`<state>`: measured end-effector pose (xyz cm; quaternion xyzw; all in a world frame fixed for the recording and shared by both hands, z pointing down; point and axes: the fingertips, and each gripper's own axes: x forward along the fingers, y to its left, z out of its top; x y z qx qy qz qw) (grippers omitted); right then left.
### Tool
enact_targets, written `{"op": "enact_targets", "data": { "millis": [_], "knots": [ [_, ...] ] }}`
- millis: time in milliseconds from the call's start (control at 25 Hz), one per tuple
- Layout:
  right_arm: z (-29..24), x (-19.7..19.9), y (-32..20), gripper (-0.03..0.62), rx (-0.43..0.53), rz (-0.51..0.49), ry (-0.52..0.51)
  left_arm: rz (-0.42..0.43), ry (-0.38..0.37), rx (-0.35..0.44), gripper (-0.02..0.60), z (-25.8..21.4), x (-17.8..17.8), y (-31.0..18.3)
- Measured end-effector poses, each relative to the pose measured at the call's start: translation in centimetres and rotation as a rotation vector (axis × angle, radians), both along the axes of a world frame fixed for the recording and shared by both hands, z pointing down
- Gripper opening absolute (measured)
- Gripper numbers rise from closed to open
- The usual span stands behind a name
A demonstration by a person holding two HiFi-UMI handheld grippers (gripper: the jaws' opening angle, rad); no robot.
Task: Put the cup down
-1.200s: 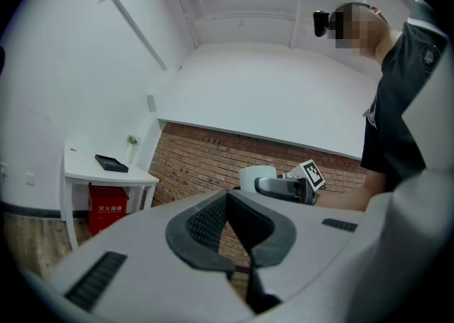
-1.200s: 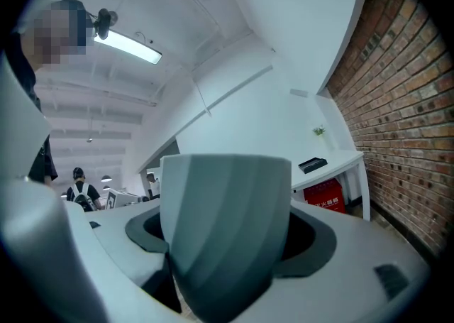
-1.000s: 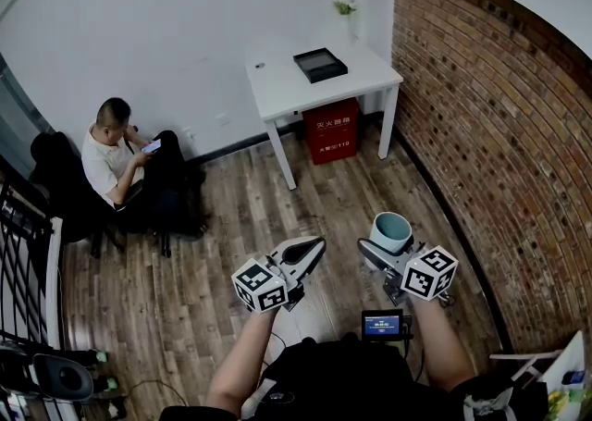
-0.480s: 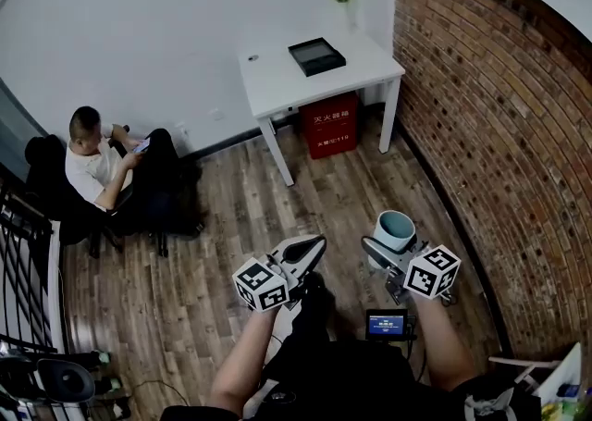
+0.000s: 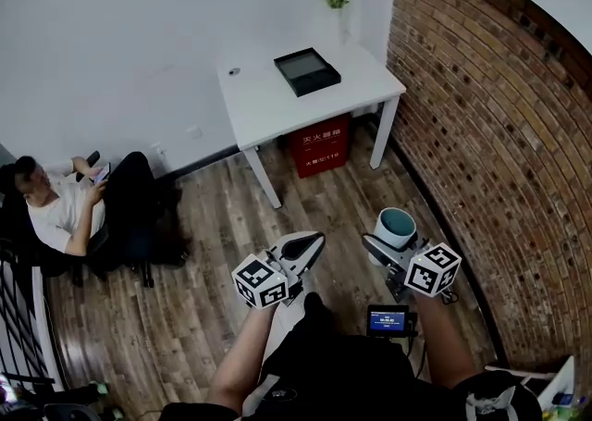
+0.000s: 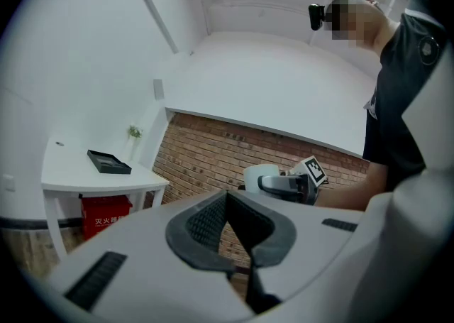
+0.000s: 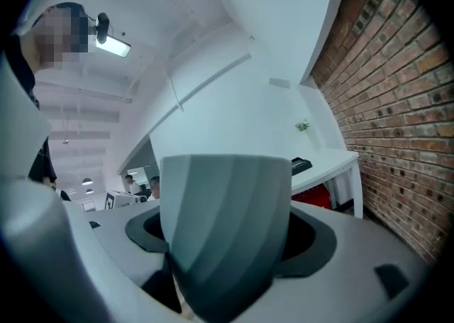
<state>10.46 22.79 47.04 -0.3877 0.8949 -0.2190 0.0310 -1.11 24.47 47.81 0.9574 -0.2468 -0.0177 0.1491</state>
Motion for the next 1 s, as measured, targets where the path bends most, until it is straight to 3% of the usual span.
{"op": "enact_targets", "data": {
  "millis": [240, 440, 760, 1000],
  "knots": [
    [-1.5, -3.7, -9.3, 0.399, 0.013, 0.030, -0.007, 0.016, -0.022, 0.012, 0.008, -0.6, -3.8, -9.6],
    [-0.7, -6.0, -14.1, 0.399, -0.012, 0.011, 0.009, 0.010, -0.011, -0.006, 0.008, 0.0, -5.8, -14.6],
    [1.0, -7.0, -22.9, 0.399, -0.023, -0.025, 0.001, -0.007, -0.015, -0.022, 0.008, 1.8, -6.1, -22.5],
    [2.0, -7.1, -33.8, 0.399, -0.011, -0.092, -0.013, -0.057, -0.030, -0.013, 0.008, 2.5, -5.4, -32.2]
  ]
}}
